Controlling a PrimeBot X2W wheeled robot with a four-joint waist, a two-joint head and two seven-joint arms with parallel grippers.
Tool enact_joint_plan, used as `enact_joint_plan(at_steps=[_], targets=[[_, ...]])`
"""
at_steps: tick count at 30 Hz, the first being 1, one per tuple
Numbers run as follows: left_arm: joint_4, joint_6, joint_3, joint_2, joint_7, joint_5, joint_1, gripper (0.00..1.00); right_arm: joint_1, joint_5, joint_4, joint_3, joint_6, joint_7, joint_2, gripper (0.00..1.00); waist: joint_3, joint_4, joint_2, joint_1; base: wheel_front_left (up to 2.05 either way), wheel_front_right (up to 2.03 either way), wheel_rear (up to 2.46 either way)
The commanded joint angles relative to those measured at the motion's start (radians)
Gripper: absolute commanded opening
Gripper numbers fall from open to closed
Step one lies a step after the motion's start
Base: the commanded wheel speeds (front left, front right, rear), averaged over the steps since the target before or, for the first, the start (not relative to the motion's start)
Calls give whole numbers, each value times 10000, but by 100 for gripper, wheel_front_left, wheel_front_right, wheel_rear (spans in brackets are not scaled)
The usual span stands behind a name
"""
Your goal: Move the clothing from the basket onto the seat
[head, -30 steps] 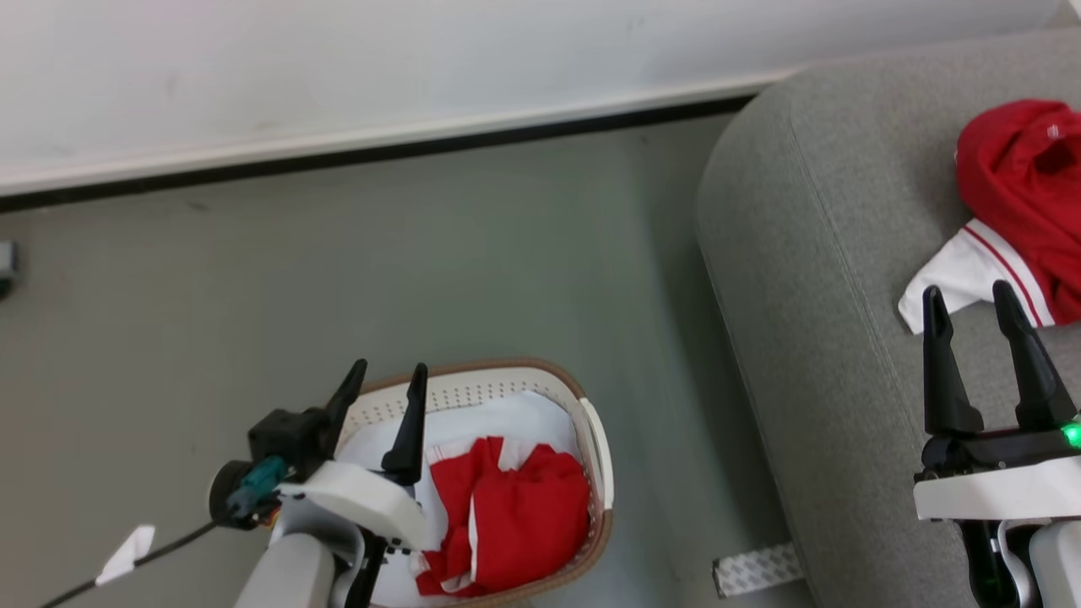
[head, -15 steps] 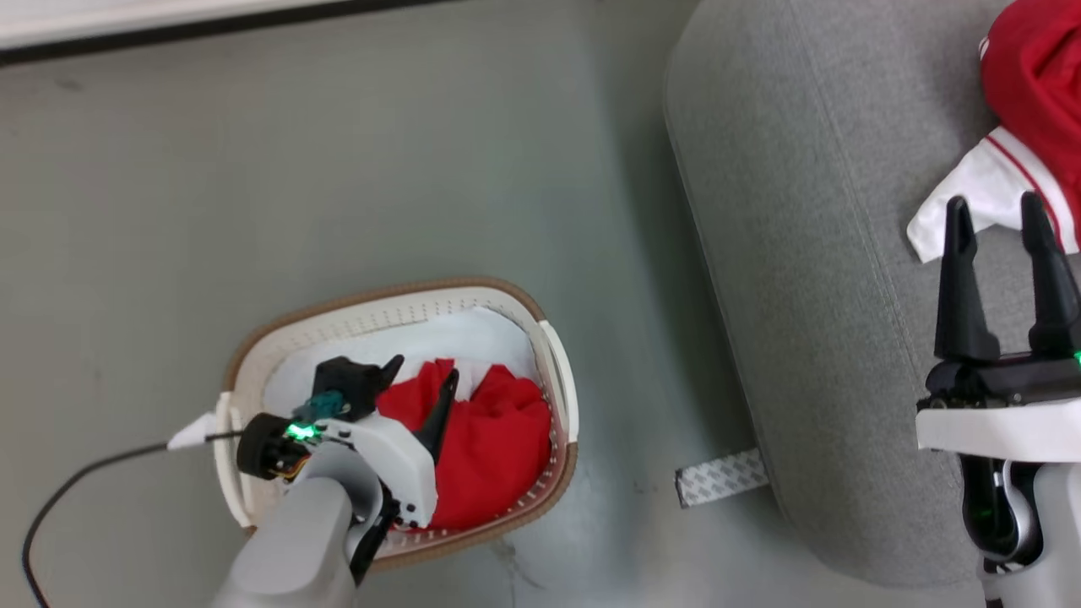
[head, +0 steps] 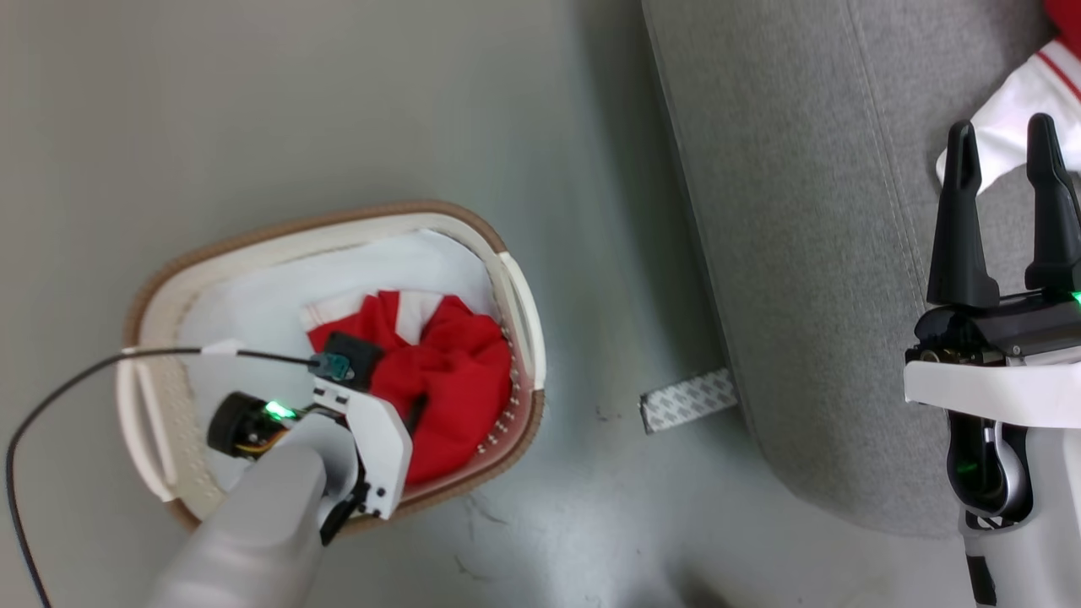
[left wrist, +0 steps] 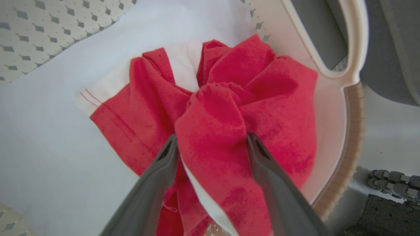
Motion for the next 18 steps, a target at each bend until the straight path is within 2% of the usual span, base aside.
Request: enact_joint_plan(at_steps=[1, 11, 12, 13, 16, 18], targets=[[92, 19, -159, 132, 74, 10, -181, 100, -150, -47, -55, -9, -22, -4, 32, 100, 300, -215, 0, -2, 0, 0, 0], [815, 18, -1521, 473, 1271, -577, -928, 100, -296, 165, -115, 214, -22, -4, 171, 100, 1020, -708, 0, -2, 0, 0, 0], [862, 18, -1628, 486, 1381, -627, -949, 81, -285, 198, -113, 226, -22, -4, 175, 100, 1052, -738, 0, -2, 0, 0, 0], [884, 18, -1748, 497, 1487, -655, -971, 50, -274, 270, -116, 231, -22, -4, 177, 100, 1076, -759, 0, -2, 0, 0, 0], [879, 18, -2010, 576, 1596, -923, -1034, 0, -279, 401, -94, 246, -22, -4, 180, 100, 1098, -800, 0, -2, 0, 0, 0], [864, 18, -2168, 582, 1622, -1149, -1020, 0, -283, 445, -44, 227, -22, -4, 180, 100, 1056, -800, 0, -2, 0, 0, 0]])
